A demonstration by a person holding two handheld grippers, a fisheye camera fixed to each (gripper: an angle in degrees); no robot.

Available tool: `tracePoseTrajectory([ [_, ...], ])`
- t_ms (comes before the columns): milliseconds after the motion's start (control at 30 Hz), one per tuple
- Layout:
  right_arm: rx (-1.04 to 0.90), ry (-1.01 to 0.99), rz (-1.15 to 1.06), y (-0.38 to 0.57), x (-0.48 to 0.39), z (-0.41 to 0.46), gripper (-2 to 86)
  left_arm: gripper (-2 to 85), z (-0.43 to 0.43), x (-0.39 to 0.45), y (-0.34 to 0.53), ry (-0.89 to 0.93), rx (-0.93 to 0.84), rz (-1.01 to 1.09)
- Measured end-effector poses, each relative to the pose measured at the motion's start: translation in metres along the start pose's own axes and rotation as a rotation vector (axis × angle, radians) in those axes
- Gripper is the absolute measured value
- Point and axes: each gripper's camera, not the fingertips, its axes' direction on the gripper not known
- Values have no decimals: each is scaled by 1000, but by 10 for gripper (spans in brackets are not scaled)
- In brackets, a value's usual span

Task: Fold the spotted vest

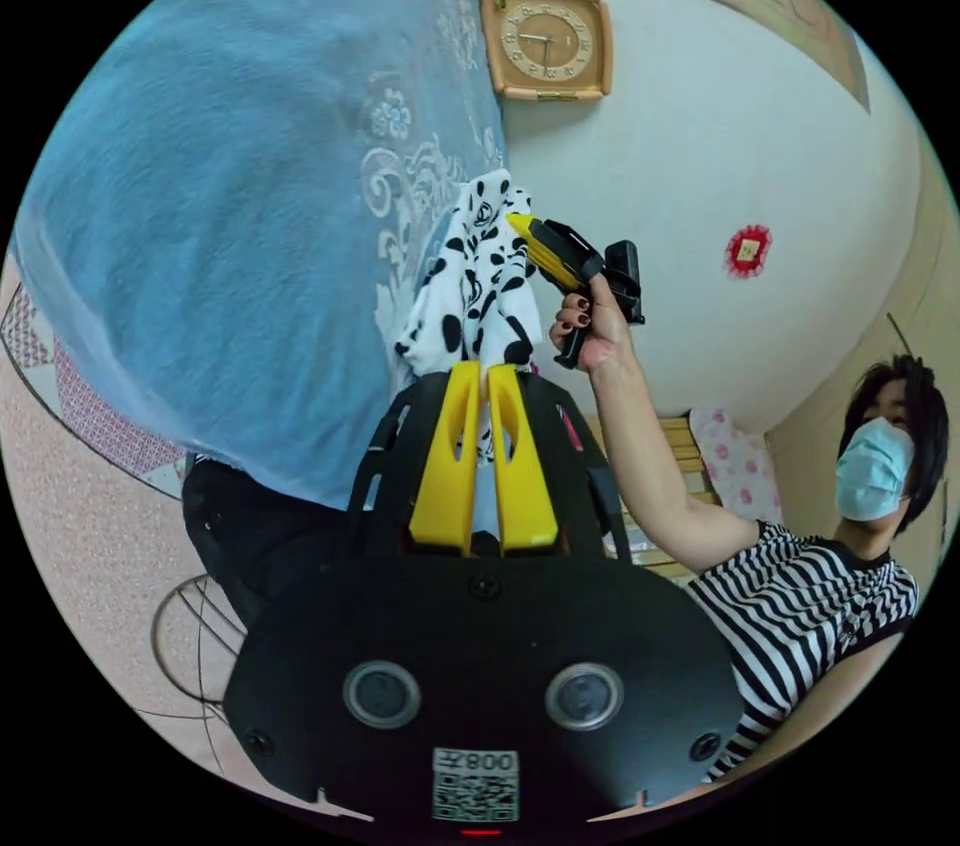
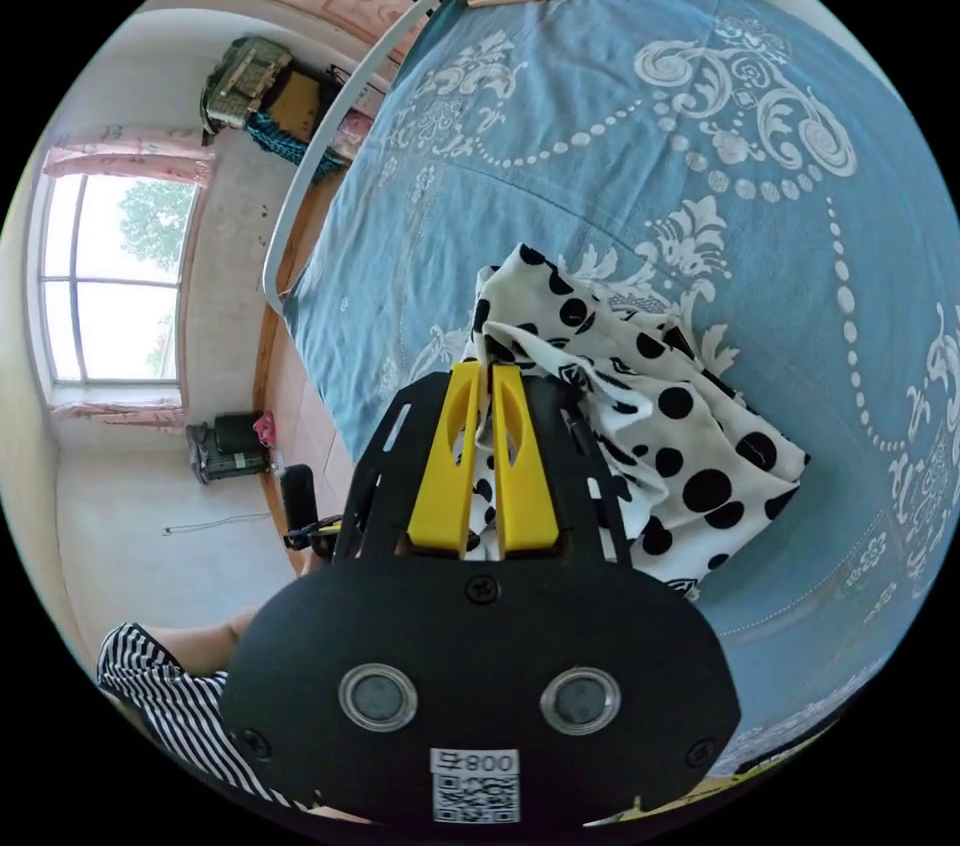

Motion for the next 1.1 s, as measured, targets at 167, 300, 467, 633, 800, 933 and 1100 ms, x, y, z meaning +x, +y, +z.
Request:
tracePoseTrajectory([
  [167,72,-32,-75,-2,-6,-8,31,14,-35,3,3,21,53,-35],
  [300,219,-57,-66,22,9,-33,43,14,-56,29,11,-20,48,35],
  [467,199,77,-3,17,30,-12,66,52,-29,99,12,-156,-135,321],
  [633,136,221,-6,-12,27,26,62,75,25,161,18,-490,-285,643],
  [800,59,245,-25,-39,28,57,23,16,55,173,30,-790,-345,705],
  [933,88,159,-58,-45,26,54,12,8,38,189,32,-718,-277,668],
  [1100,171,-112,-47,-65,37,40,8,19,-4,196,21,-598,-130,556],
])
